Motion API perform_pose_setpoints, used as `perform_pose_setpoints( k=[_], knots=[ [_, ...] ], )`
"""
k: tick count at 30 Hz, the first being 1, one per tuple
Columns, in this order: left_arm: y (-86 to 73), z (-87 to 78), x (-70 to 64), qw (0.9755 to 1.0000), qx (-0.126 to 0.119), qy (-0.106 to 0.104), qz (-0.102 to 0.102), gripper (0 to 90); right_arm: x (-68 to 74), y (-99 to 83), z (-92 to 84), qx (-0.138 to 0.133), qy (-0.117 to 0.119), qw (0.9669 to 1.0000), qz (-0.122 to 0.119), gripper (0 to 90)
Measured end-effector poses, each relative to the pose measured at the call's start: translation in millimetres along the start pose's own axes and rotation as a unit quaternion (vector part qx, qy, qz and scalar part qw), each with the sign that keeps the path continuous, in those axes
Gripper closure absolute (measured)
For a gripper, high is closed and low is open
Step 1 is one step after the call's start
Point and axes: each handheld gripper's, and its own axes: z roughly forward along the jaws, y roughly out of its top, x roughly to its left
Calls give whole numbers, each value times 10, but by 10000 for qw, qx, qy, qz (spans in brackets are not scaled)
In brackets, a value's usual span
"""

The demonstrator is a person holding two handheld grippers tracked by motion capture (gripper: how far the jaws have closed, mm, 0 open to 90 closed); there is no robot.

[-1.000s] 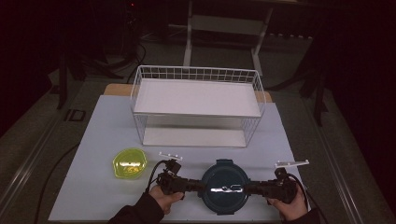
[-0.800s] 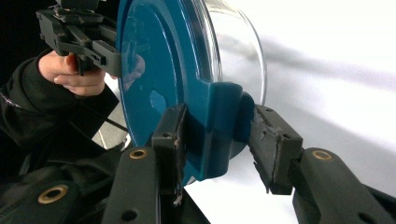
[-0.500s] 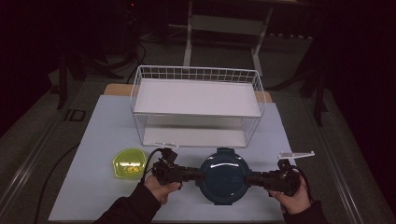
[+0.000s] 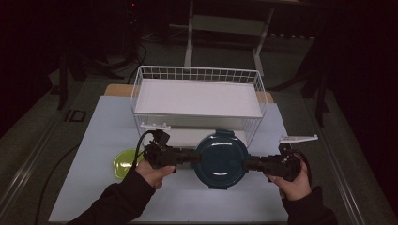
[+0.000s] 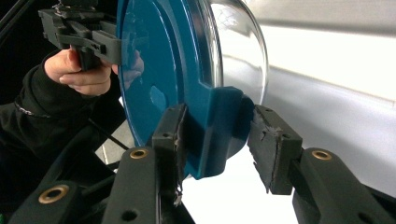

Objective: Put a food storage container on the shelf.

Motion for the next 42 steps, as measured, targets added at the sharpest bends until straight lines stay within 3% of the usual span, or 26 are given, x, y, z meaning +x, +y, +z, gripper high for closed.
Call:
perform_pose_setpoints(
  k=[11,12,20,23,29,30,32,39,41,42],
  knots=[
    [466,-244,-71,9993,-322,62,154,576,124,553,-44,-177,-6,9996,-219,568],
    [546,-277,-71,9992,-357,64,159,577,144,678,-52,-223,-12,9995,-241,568],
    [918,-420,-43,9983,-537,154,176,575,151,1105,-36,-335,-3,9992,-213,567],
    [986,-453,-29,9980,-584,159,160,575,142,1208,-18,-358,26,9991,-206,566],
    [1140,-490,60,9976,-672,160,35,575,91,1439,41,-384,25,9992,-124,565],
    [1243,-499,117,9974,-700,169,-17,574,65,1508,59,-381,31,9993,-29,566],
    [1292,-504,159,9975,-684,169,-54,574,32,1558,83,-389,43,9992,32,565],
    [1344,-491,352,9968,-721,189,-295,573,-94,1644,214,-300,51,9991,304,565],
    [1344,-491,352,9968,-721,189,-295,573,-115,1647,238,-296,57,9989,356,565],
    [1348,-477,443,9966,-707,210,-377,572,-154,1657,284,-274,48,9987,417,564]
  ],
)
